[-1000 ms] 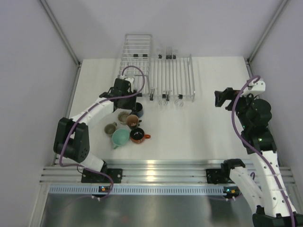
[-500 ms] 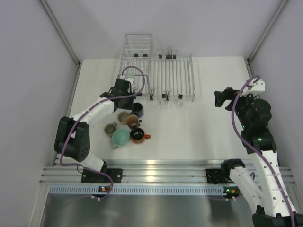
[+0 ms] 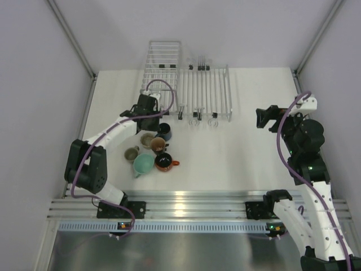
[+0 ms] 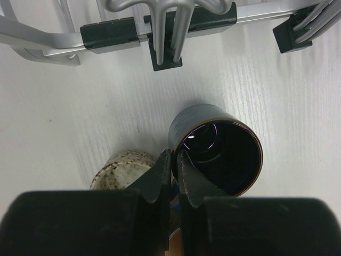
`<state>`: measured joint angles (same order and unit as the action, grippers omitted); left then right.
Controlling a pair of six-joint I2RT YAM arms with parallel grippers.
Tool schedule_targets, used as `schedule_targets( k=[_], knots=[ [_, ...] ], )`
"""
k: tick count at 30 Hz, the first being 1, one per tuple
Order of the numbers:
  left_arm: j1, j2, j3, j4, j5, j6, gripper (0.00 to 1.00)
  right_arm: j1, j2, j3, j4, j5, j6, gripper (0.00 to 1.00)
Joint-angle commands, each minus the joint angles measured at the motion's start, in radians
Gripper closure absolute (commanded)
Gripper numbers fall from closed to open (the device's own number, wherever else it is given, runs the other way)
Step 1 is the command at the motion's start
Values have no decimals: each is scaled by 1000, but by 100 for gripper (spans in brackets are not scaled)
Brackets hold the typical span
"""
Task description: Load the cups into the dish rack
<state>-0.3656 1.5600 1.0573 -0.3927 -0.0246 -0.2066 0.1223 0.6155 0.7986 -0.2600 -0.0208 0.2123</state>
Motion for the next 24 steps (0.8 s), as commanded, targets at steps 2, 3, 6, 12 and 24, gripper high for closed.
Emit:
schedule_targets(
  k=[2,3,6,12,24],
  knots=[
    [-13,-72,-13,12,12,1,100,11,-11,4,18,-5,2,1],
    [-13,-101,-14,14,15,1,100,11,-10,4,18,-5,4,1],
    [-13,-169,-29,25,18,-10,100,11,-11,4,19,-5,4,1],
    [-15,-310,-80,124,18,-10,100,11,-2,2,21,-7,2,1],
    [-13,-494,-34,258,224,-146,100,11,15,14,27,-40,-4,1]
  ],
)
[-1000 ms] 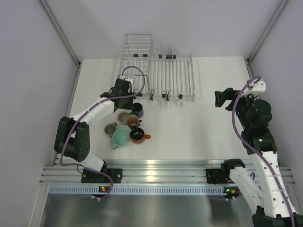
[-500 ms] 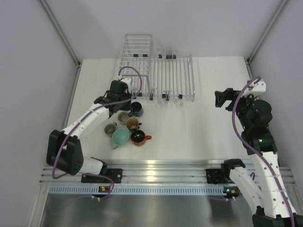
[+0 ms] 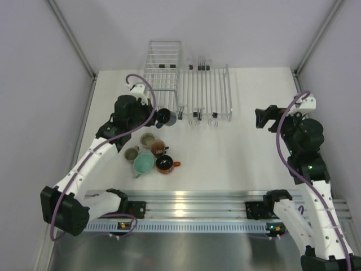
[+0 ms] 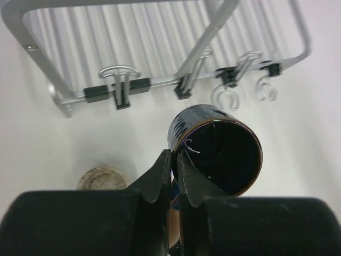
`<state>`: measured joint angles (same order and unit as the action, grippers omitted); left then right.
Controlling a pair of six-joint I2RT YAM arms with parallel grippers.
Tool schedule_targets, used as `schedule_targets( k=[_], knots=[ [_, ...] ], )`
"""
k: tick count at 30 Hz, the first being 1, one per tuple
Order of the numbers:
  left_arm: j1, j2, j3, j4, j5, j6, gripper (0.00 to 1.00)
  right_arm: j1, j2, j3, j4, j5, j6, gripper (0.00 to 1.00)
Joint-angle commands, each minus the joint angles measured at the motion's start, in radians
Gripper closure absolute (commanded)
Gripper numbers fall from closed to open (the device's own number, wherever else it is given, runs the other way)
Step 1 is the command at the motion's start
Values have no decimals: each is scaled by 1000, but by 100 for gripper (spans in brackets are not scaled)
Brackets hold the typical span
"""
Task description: Load the cups into the dish rack
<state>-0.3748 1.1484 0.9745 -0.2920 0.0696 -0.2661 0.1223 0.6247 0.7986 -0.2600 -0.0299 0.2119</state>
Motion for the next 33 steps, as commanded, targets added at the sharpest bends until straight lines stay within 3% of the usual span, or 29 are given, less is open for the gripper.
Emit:
schedule_targets(
  k=[1,6,10,12,15,19,23,28,33],
  knots=[
    [-6,-96,35,177,159,-134,100,11,10,14,33,-57,-2,1],
    [-6,-190,-29,373,363,-316,100,11,24,11,77,-165,10,1],
    [-4,-242,-83,505,456,-441,100,11,9,-25,168,-374,67,1],
    [-6,-257,-135,606,511,-510,100,11,-17,-71,313,-473,165,1],
    [-4,-216,-189,952,609,-771,100,13,-39,-143,597,-651,361,1],
    [-4,-122,-218,1238,633,-982,100,13,-11,-185,955,-737,572,1],
    [-6,-99,-223,1339,605,-1053,100,23,36,-228,1207,-759,783,1],
    [-6,-50,-244,1484,581,-1159,100,74,141,-257,1471,-752,903,1],
    [-19,-29,-234,1501,584,-1157,100,169,182,-219,1458,-719,851,1]
  ],
)
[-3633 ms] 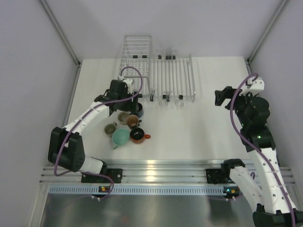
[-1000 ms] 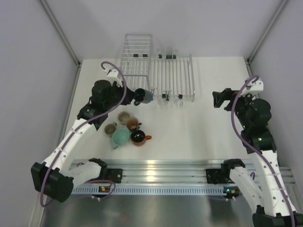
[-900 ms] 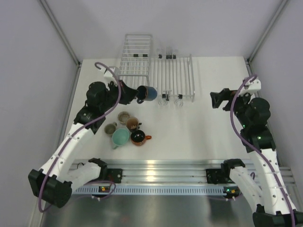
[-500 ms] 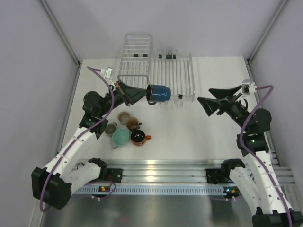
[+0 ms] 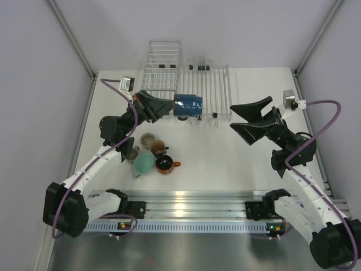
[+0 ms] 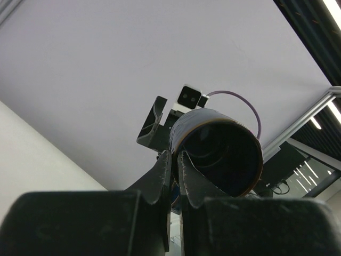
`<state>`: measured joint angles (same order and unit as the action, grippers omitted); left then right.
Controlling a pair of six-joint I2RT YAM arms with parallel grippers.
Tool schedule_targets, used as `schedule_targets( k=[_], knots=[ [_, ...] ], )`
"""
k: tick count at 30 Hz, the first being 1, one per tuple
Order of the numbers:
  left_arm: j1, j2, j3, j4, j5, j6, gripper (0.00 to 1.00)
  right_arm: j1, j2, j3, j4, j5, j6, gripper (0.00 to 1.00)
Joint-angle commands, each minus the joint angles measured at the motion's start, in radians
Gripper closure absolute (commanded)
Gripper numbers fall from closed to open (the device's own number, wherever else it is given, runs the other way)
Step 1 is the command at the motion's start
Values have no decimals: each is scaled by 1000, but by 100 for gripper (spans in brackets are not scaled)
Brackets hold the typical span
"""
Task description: Load the cups into the dish rack
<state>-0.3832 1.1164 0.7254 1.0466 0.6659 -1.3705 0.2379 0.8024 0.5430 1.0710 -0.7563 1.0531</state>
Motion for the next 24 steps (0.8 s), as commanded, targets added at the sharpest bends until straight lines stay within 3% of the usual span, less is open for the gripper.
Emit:
schedule_targets(
  k=[1,8,24],
  knots=[
    [-16,9,16,162,-17,-50,100,66,11,44,95,18,-7,1],
    [-63,37,26,115,-45,7,100,152,66,95,64,46,-76,1],
    [-167,82,77,30,-84,106,100,222,139,143,-34,86,-192,1]
  ],
)
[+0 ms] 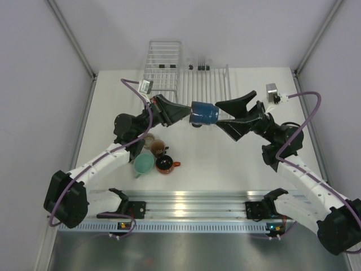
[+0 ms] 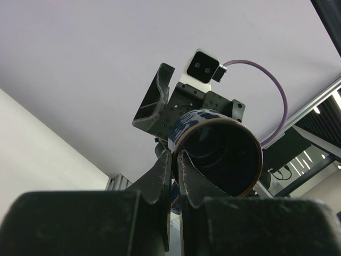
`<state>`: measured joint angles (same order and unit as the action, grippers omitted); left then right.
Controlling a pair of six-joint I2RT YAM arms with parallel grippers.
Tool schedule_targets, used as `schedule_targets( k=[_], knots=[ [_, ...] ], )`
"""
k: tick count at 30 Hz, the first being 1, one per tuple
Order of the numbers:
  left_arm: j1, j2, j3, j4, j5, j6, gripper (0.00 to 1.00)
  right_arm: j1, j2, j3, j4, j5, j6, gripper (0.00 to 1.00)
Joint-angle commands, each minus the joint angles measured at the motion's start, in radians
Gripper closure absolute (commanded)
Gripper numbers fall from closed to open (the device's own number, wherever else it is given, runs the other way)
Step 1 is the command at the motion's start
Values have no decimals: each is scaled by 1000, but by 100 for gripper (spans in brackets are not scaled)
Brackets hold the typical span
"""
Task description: Load the cups into the dish rack
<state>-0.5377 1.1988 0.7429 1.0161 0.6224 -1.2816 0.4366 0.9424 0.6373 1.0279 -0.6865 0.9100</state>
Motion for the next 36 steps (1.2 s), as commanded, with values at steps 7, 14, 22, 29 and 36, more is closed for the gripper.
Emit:
schedule_targets(
  k=[7,14,22,29,36],
  knots=[
    [-48,34,75,61,-62,33,100,51,33,53,15,25,-65,1],
    [-77,64,104,61,-73,48,100,68,41,53,28,28,-68,1],
    [-91,81,98,61,-82,54,100,68,36,53,-2,22,-98,65],
    [-94,67,104,6,-82,100,100,68,1,27,-90,112,-161,100],
    [-94,-13,124,-183,-133,218,57,65,-74,70,-285,200,-284,100]
  ],
)
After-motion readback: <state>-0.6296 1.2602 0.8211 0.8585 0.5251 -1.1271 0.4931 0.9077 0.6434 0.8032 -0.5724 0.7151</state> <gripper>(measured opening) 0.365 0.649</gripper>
